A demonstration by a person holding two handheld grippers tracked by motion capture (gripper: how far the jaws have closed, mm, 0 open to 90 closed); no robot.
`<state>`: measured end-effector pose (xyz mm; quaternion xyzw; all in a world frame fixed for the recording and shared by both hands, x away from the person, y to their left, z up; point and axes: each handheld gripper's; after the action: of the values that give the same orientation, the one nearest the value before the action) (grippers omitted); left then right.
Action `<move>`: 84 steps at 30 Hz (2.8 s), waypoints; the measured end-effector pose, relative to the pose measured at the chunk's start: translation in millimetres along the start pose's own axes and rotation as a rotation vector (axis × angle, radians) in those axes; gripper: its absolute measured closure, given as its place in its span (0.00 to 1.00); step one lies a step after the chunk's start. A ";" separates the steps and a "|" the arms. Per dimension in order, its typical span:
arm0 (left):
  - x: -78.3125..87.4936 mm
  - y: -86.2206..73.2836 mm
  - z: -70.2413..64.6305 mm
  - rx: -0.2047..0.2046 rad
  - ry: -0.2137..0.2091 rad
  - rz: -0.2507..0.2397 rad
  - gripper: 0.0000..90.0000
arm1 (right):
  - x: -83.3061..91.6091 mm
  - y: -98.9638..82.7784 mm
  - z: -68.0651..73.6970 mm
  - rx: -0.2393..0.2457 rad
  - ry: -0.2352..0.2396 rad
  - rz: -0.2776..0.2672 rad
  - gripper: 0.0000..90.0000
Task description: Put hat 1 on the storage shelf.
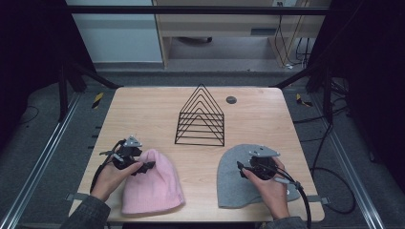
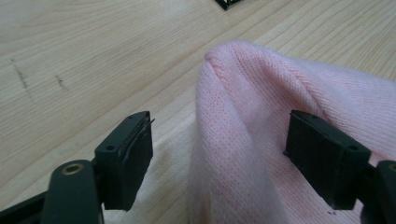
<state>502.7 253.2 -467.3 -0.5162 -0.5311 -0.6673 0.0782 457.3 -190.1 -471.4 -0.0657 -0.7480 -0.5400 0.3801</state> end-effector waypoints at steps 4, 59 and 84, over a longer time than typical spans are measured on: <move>-3.0 0.1 -1.8 0.003 -0.012 0.004 0.32 | -0.4 0.0 1.3 -0.002 0.007 0.007 0.32; 66.1 28.3 -60.9 -0.139 -0.035 -0.264 0.86 | 10.6 5.7 0.5 -0.003 -0.017 -0.048 0.28; 138.5 118.0 -67.5 -0.202 -0.039 -0.399 0.86 | 40.4 61.0 44.2 0.123 0.102 -0.172 0.39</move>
<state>475.8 211.5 -279.7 -0.4192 -0.5547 -0.7091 -0.1176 437.9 -139.9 -405.0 0.0497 -0.7624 -0.5263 0.3731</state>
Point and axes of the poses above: each handheld gripper's, and its own axes: x roughly backward along the jaws, y roughly out of its top, z roughly to its left, and after that the axes turned 5 degrees about x, right-handed
